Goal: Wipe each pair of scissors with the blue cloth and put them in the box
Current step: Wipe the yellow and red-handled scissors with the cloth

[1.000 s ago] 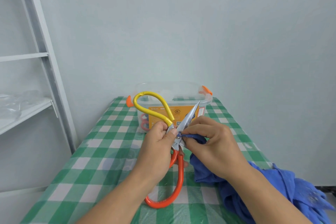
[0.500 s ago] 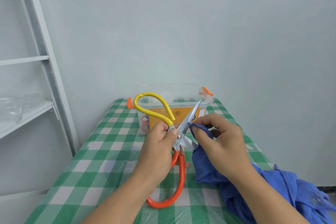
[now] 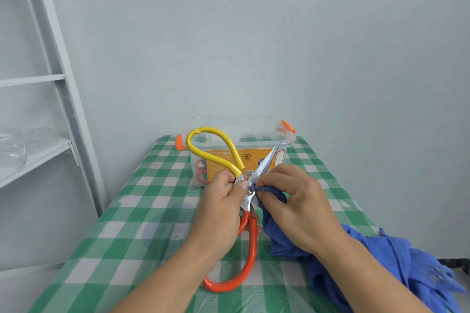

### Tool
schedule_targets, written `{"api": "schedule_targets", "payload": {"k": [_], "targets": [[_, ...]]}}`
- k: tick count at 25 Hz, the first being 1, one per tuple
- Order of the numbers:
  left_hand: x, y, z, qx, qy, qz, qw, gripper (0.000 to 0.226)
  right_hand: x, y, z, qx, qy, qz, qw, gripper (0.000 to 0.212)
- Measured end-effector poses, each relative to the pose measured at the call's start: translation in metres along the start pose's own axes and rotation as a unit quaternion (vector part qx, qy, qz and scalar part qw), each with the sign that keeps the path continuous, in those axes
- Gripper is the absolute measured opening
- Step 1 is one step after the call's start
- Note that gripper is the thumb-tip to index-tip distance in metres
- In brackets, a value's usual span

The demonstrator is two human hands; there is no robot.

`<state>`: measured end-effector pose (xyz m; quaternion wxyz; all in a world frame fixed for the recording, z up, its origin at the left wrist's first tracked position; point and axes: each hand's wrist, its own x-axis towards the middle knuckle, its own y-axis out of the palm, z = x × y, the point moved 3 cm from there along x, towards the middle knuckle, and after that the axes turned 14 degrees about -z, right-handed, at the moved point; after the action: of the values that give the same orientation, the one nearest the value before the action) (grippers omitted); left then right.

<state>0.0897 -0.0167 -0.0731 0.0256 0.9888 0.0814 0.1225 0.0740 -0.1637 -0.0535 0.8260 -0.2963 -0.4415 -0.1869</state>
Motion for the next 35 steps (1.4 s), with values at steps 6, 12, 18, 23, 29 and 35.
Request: {"api": "schedule_targets", "payload": {"k": [6,12,18,23,29,35], "targets": [[0.0,0.003,-0.001,-0.015,0.002,-0.004,1.0,0.015,0.002,-0.005,-0.003,0.051,0.098,-0.022,0.994,0.01],[0.001,0.002,-0.005,-0.016,-0.003,-0.003,1.0,0.028,0.001,-0.006,0.002,0.059,0.067,-0.046,0.995,0.007],[0.003,-0.001,0.0,-0.004,-0.002,-0.005,1.0,0.022,0.001,0.0,-0.001,-0.004,-0.05,-0.027,0.998,0.01],[-0.001,0.0,-0.003,-0.018,-0.012,0.004,1.0,0.017,0.003,-0.012,-0.003,0.091,0.133,-0.057,0.985,0.013],[-0.003,-0.002,-0.01,-0.032,-0.031,0.011,0.999,0.017,0.014,-0.021,-0.009,0.262,0.261,-0.125,0.921,0.023],[0.0,-0.001,-0.006,-0.025,-0.015,0.016,0.999,0.026,0.01,-0.014,0.001,0.219,0.24,-0.011,0.946,0.016]]}}
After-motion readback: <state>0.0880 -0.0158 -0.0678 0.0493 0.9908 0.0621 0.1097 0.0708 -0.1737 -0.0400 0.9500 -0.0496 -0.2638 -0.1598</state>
